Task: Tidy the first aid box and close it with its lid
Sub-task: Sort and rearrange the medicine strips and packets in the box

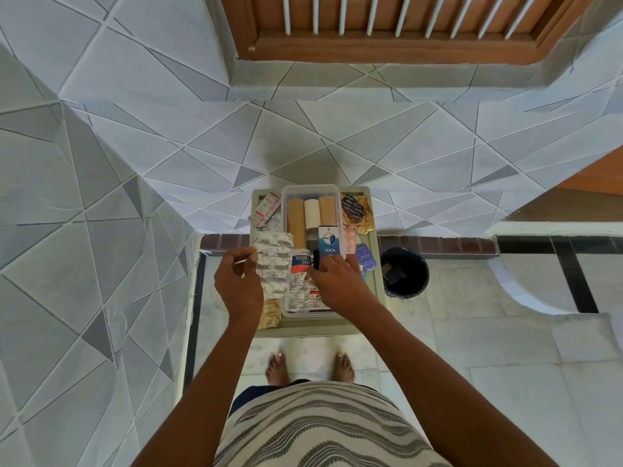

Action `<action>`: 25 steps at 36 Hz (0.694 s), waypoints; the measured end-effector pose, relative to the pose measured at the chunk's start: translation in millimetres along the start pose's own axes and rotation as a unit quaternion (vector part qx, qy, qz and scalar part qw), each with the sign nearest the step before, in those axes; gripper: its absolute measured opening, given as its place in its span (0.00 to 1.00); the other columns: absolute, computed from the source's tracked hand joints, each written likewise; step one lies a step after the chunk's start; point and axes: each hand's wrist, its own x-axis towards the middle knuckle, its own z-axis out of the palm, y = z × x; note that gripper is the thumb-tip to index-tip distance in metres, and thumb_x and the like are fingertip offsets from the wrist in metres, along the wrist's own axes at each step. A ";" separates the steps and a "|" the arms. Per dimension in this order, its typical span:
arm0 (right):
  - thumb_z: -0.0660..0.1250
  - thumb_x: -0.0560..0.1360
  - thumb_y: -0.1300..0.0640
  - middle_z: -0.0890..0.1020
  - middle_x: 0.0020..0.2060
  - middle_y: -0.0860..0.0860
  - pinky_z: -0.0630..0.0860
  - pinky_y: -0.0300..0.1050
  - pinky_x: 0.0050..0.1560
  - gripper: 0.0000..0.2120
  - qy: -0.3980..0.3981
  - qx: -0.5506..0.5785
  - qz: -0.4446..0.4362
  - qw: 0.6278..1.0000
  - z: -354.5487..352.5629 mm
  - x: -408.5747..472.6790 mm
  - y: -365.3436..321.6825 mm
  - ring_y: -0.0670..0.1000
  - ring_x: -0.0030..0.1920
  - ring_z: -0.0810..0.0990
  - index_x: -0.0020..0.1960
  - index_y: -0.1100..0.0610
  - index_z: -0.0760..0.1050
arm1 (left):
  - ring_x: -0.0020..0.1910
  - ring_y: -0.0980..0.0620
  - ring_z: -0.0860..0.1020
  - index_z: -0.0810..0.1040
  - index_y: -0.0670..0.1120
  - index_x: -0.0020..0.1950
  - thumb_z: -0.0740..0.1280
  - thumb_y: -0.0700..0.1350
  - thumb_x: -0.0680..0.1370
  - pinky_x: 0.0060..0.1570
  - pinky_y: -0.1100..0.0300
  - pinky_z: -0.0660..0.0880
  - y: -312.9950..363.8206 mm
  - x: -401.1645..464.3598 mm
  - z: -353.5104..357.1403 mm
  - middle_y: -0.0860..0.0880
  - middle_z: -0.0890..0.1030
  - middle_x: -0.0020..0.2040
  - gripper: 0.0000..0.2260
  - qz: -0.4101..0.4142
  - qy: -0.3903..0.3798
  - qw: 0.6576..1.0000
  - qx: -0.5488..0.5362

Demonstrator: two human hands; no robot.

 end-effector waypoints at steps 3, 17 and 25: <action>0.72 0.73 0.51 0.78 0.57 0.58 0.66 0.67 0.63 0.22 0.030 -0.002 -0.009 1.000 9.9 -2.2 -2.3 0.61 0.61 0.76 0.66 0.55 0.76 | 0.48 0.53 0.83 0.83 0.44 0.52 0.70 0.40 0.78 0.50 0.55 0.82 -0.8 -0.5 -0.2 0.50 0.85 0.48 0.04 -0.003 0.003 1.000 0.000; 0.78 0.69 0.55 0.77 0.60 0.58 0.74 0.59 0.58 0.29 0.042 -0.016 -0.127 0.991 17.1 4.4 -6.2 0.58 0.58 0.77 0.68 0.49 0.74 | 0.48 0.54 0.83 0.83 0.46 0.52 0.71 0.40 0.78 0.51 0.56 0.82 -8.3 -0.4 -3.1 0.51 0.85 0.47 0.04 -0.015 -0.001 1.000 0.003; 0.78 0.69 0.57 0.76 0.60 0.55 0.75 0.58 0.56 0.30 0.032 -0.005 -0.133 0.991 17.7 5.9 -1.1 0.57 0.57 0.75 0.69 0.50 0.74 | 0.48 0.54 0.83 0.83 0.45 0.52 0.71 0.40 0.78 0.47 0.65 0.80 -7.1 0.9 -2.2 0.50 0.85 0.48 0.04 -0.016 0.005 1.000 -0.005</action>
